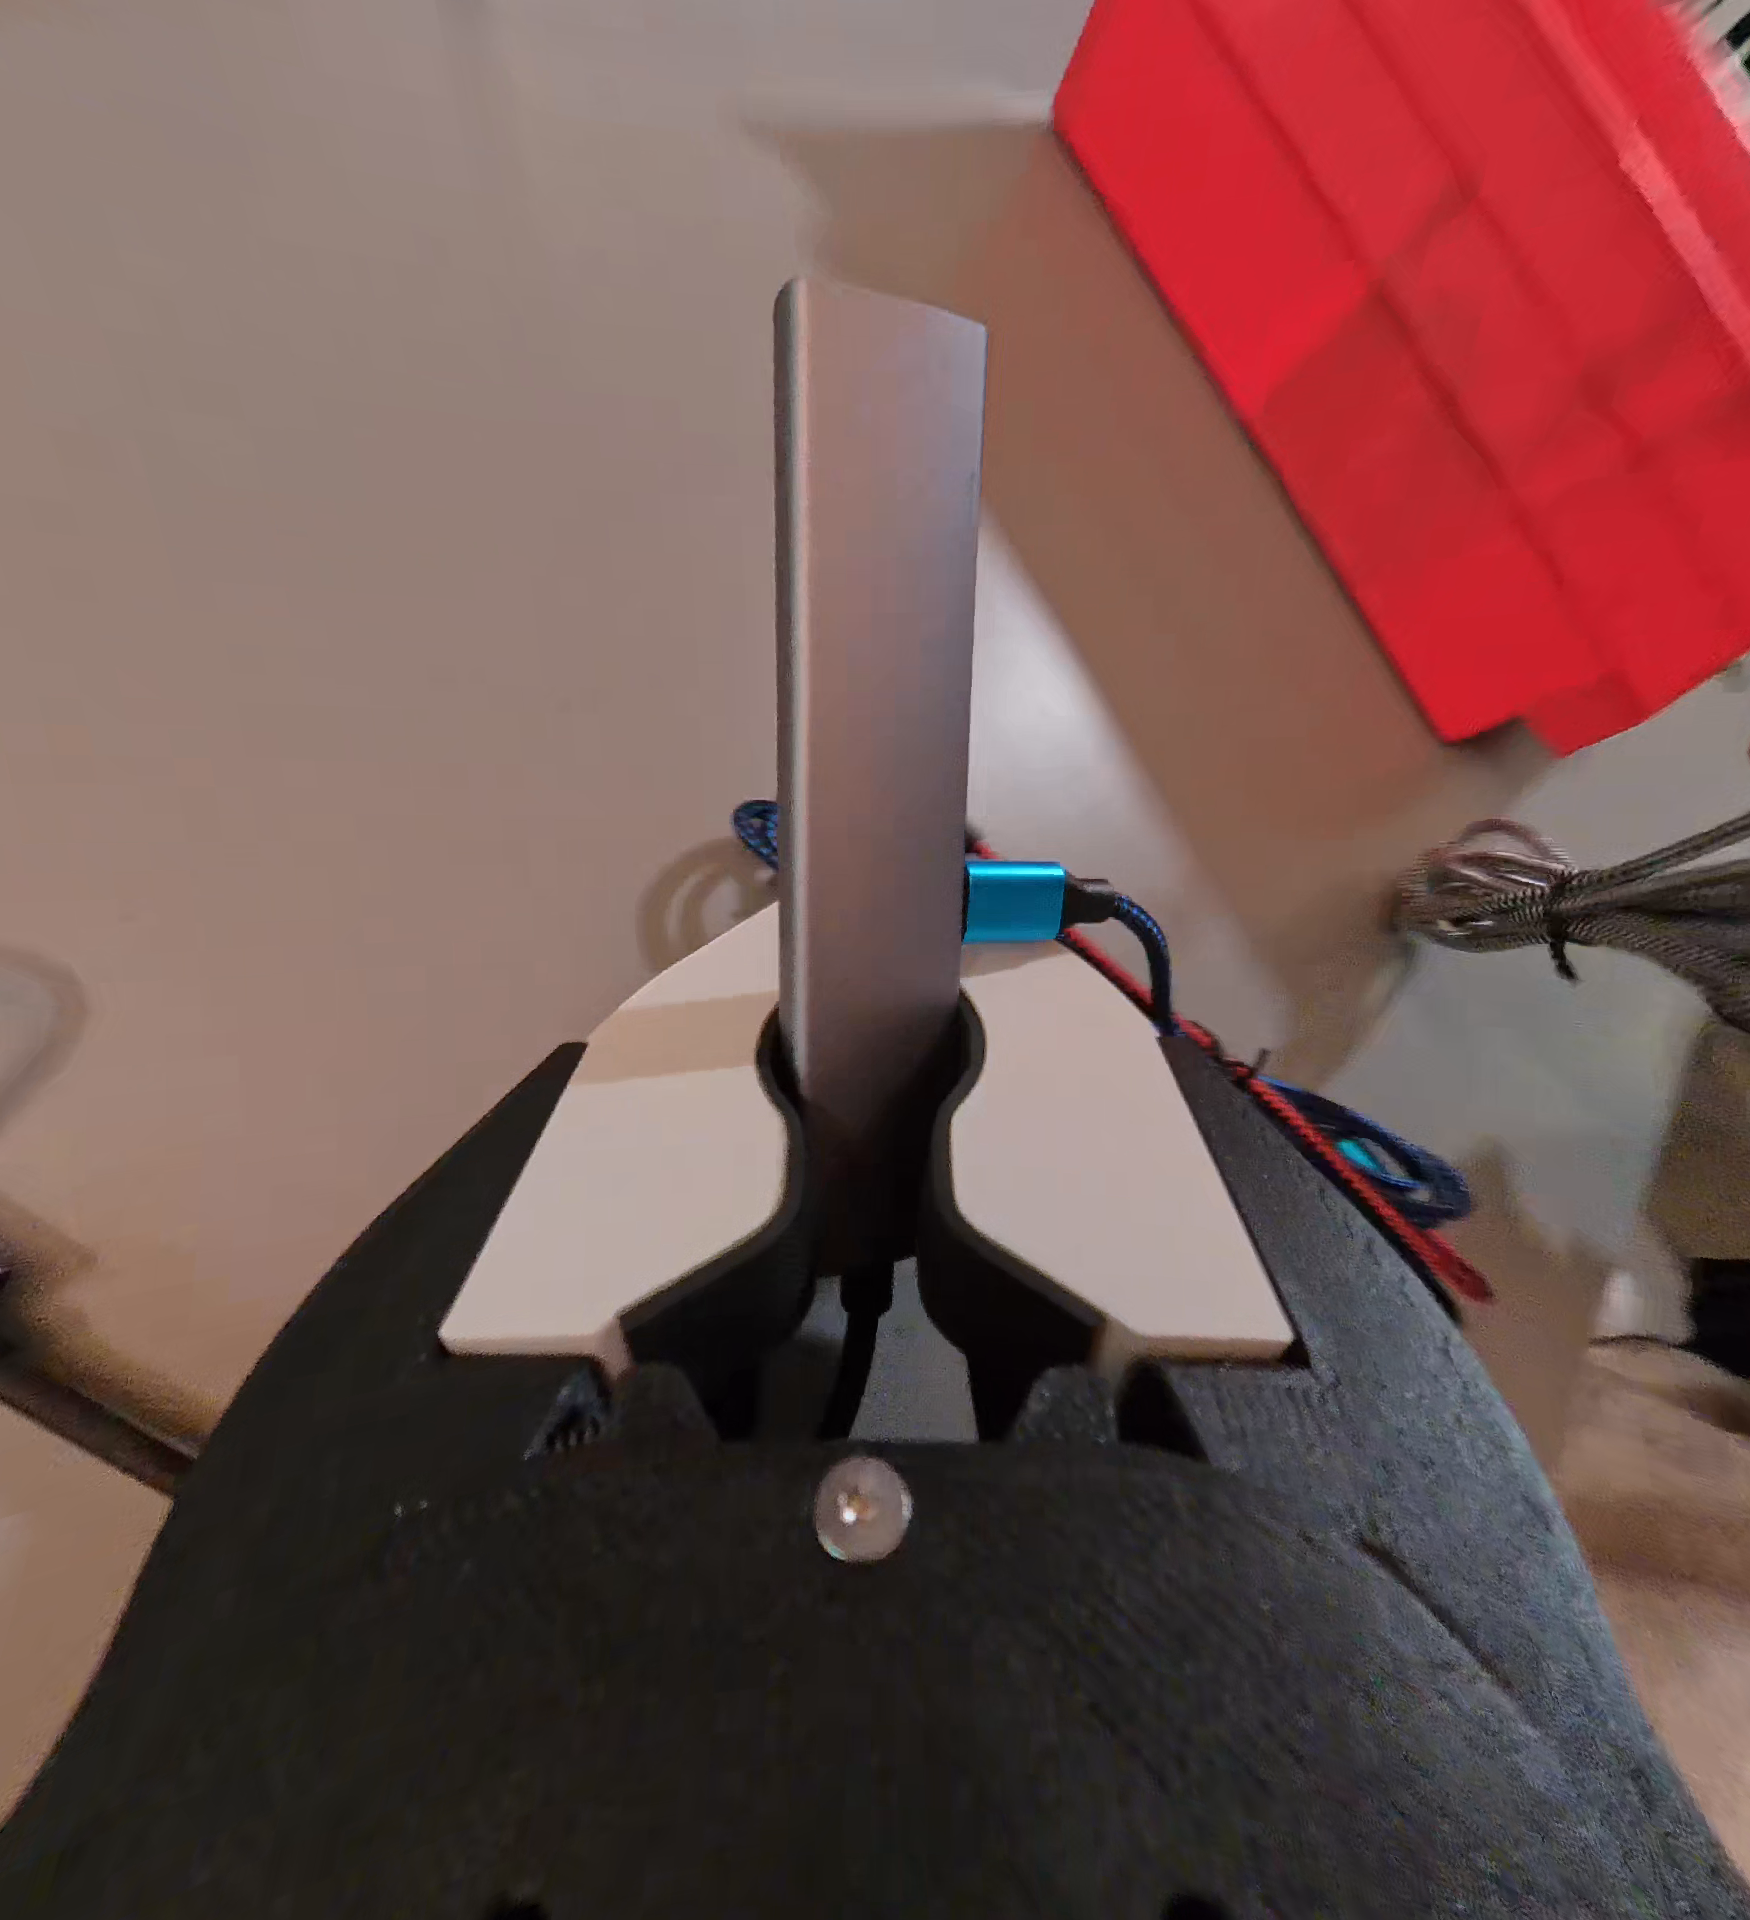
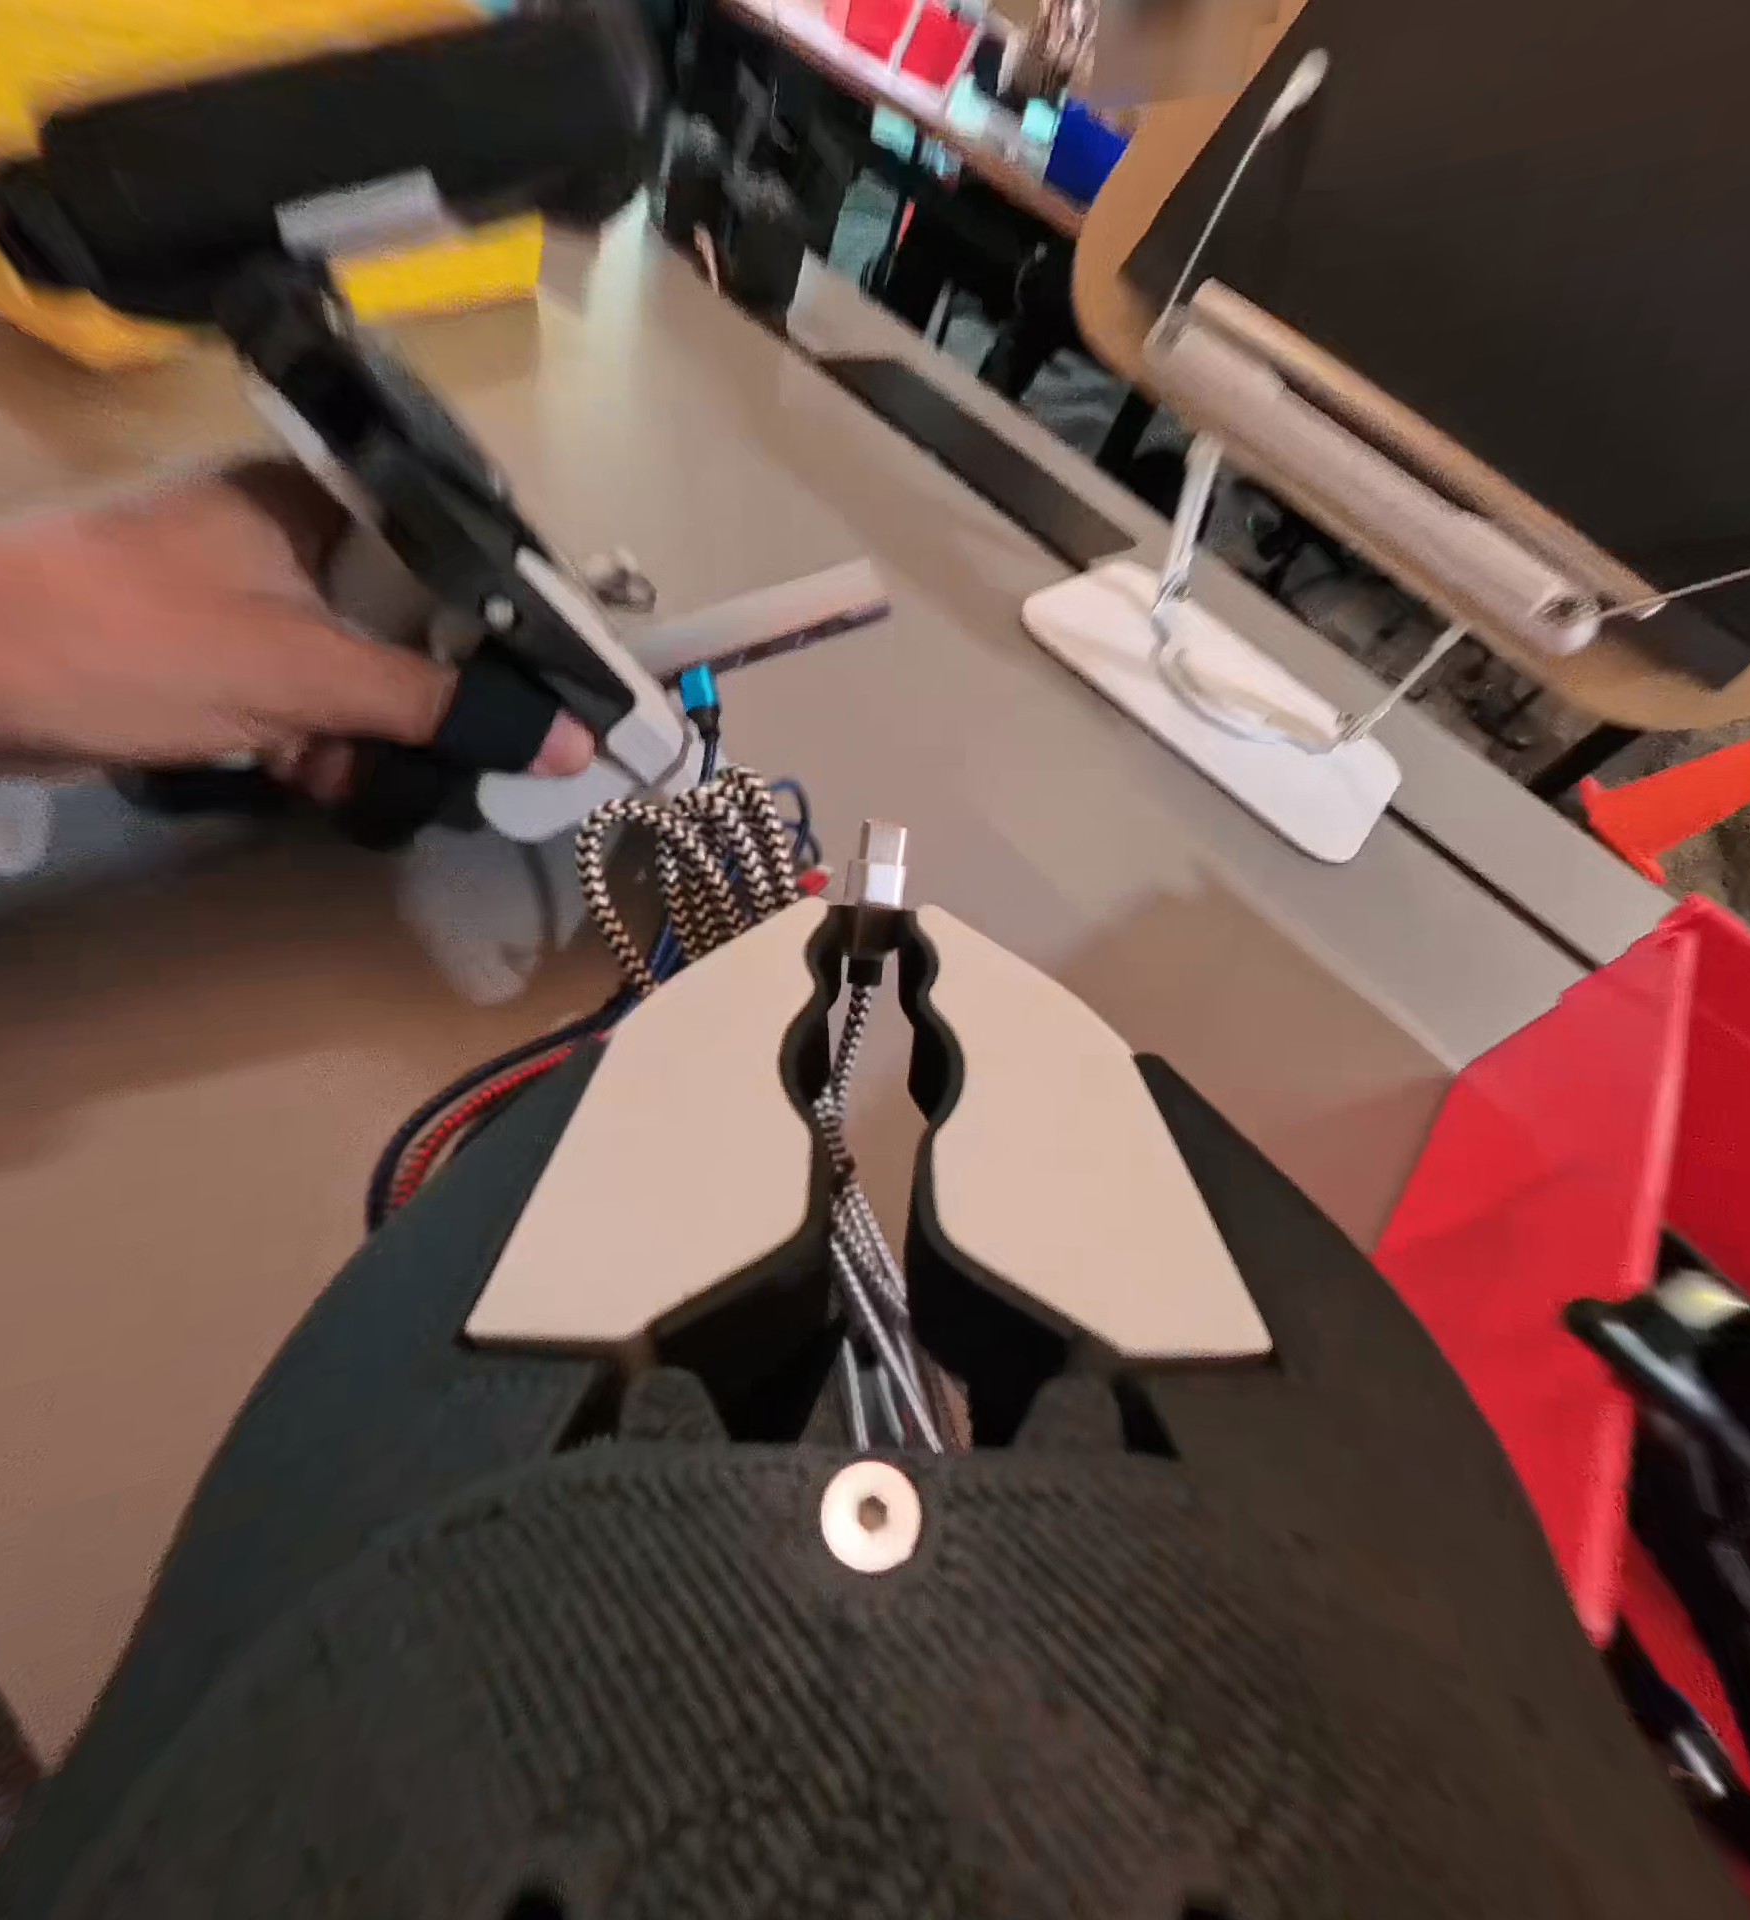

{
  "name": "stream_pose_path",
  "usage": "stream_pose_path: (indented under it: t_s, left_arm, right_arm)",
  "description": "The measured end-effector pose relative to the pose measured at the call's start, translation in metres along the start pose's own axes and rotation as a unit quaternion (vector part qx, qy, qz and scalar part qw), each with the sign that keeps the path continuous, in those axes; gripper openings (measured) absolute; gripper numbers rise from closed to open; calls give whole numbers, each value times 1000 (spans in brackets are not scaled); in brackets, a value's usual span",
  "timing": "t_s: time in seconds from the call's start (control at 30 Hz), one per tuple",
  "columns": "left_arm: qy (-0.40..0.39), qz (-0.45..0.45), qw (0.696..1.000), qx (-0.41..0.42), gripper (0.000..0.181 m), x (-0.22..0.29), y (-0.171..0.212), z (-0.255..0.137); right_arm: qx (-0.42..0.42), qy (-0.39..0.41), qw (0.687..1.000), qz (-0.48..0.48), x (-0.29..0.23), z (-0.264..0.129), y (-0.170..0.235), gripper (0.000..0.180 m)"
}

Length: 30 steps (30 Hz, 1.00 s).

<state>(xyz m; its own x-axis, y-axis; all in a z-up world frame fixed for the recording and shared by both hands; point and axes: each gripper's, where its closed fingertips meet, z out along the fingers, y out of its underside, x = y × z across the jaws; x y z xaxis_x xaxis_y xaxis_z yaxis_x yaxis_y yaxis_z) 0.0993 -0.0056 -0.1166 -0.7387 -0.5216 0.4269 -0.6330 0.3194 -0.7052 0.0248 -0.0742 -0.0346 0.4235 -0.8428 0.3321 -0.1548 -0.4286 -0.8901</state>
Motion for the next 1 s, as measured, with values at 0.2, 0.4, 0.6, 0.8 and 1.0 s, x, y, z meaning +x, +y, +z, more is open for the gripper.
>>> stream_pose_path:
  t_s: [0.2,0.4,0.6,0.8,1.0]
  left_arm:
    - [74,-74,993,58,19,0,-10,-12]
    - [104,-26,993,42,19,19,-5,-11]
    - [122,-37,990,54,20,23,-6,-13]
    - [160,-96,978,89,19,16,-15,-20]
    - [163,-111,975,98,19,13,-16,-21]
  right_arm:
    - [149,82,984,46,82,-88,-90,10]
    - [272,212,937,61,188,-190,-103,9]
    - [175,255,949,63,232,-154,-16,9]
    - [-49,213,967,131,223,-92,73,42]
    - [102,178,971,126,195,-112,-14,34]
